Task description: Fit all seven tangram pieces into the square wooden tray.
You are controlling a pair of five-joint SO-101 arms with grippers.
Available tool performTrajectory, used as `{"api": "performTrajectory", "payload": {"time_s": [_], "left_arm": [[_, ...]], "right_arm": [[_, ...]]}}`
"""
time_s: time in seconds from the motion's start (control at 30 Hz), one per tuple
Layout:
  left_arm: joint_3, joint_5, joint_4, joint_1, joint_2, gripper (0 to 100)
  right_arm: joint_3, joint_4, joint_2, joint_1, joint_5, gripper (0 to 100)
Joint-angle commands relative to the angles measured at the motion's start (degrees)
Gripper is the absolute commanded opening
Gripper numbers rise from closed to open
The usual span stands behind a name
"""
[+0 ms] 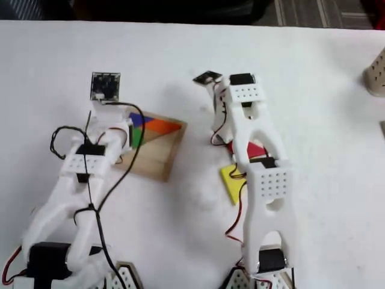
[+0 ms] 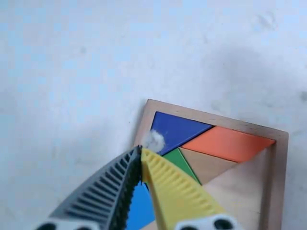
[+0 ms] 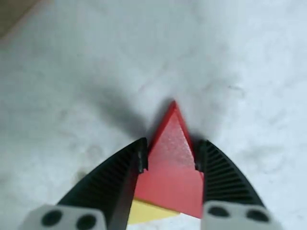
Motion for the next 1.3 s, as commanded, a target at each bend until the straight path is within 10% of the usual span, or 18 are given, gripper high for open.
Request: {"api": "performTrajectory", "payload": {"time_s": [0.0, 0.67, 1.27], "left_arm": [[-0.35, 0.09, -1.49, -0.66, -2.77, 2], [-0.44, 0.09, -1.49, -2.42, -2.77, 2], [-4.22, 0.09, -2.29, -2.86, 3.91, 2]], "right_arm": [[-1.49, 4.18, -2.59, 0.31, 0.18, 21.4], [37.01, -15.25, -26.15, 3.38, 7.30, 34.4], [35.60, -20.00, -22.81, 2.95, 7.82, 34.4]]}}
